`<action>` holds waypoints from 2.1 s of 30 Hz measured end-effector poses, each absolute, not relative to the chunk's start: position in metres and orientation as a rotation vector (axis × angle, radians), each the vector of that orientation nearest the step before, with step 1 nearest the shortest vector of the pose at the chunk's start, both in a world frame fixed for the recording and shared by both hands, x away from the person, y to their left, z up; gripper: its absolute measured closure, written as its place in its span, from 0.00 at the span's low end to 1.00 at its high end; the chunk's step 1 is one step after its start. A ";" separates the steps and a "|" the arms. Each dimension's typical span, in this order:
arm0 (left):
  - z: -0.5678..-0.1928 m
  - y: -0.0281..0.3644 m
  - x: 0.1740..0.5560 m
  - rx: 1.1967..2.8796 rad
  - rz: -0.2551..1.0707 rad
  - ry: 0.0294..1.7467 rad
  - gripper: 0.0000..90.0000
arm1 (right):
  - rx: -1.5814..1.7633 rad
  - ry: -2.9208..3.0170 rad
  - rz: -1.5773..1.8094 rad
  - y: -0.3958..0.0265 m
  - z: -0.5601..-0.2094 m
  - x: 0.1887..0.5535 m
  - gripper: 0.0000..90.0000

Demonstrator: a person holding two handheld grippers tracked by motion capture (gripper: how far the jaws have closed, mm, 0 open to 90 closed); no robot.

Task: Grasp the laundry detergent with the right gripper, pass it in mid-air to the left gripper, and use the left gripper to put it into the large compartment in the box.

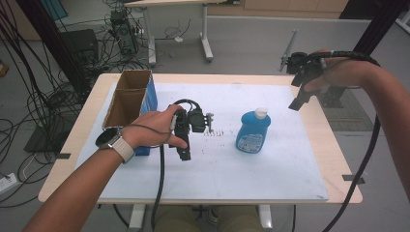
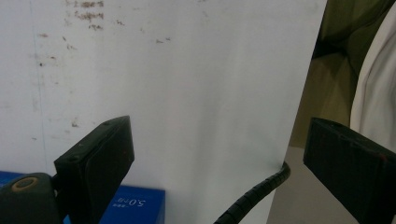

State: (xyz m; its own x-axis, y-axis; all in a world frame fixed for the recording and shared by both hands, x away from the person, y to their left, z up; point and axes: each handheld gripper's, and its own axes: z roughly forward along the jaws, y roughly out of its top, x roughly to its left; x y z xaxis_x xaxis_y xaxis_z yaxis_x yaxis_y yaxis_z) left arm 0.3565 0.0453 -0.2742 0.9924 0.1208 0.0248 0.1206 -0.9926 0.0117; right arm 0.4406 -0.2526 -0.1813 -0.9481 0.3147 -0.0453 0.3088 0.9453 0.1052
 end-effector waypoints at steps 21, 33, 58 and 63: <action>-0.274 0.044 0.360 3.125 0.051 0.202 0.09 | 0.493 3.033 0.236 -0.257 -0.185 0.435 0.05; -0.273 0.042 0.358 3.123 0.063 0.198 0.09 | 0.468 3.030 0.272 -0.258 -0.190 0.426 0.05; -0.277 0.043 0.361 3.095 0.077 0.210 0.09 | 0.428 3.028 0.443 -0.258 -0.224 0.422 0.05; -0.277 0.042 0.361 3.096 0.078 0.206 0.09 | 0.413 3.023 0.489 -0.257 -0.230 0.422 0.05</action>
